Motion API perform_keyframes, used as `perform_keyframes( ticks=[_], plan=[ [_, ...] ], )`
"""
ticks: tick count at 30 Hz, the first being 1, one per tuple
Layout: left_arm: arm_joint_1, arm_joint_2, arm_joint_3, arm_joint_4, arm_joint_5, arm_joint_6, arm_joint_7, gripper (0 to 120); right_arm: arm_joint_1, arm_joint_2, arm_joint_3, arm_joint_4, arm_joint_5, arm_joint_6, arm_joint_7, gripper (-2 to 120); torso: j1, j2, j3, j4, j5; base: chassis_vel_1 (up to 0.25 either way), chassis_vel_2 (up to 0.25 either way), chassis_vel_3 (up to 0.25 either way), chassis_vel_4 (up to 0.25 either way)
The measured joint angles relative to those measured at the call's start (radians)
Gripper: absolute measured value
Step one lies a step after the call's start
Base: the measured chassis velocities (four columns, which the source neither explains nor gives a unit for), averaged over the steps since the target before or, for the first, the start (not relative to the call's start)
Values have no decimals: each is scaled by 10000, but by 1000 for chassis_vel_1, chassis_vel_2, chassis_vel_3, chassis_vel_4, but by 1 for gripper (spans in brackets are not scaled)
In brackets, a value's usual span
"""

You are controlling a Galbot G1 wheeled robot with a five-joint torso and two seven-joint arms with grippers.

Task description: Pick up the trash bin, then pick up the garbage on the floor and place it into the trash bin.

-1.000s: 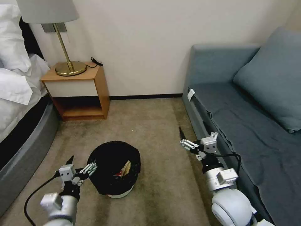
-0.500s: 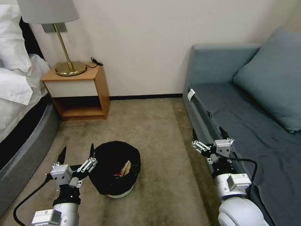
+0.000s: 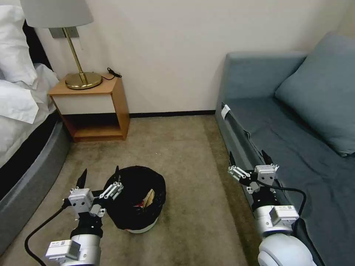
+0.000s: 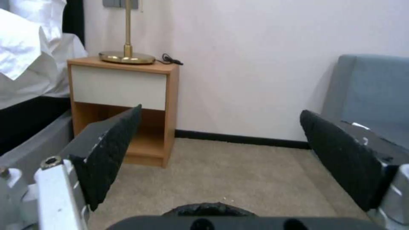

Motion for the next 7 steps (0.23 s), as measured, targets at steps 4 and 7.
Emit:
perform_keyframes(
  ticks=[4, 7],
  plan=[
    [-3, 5, -12, 13, 0, 9, 12, 100, -8, 1, 17, -19, -91, 28, -22, 100, 0, 0, 0, 0, 0, 0, 0, 0, 0],
    [-4, 5, -16, 20, 0, 10, 16, 100, -9, 2, 17, -24, -96, 33, -25, 100, 0, 0, 0, 0, 0, 0, 0, 0, 0]
  ],
)
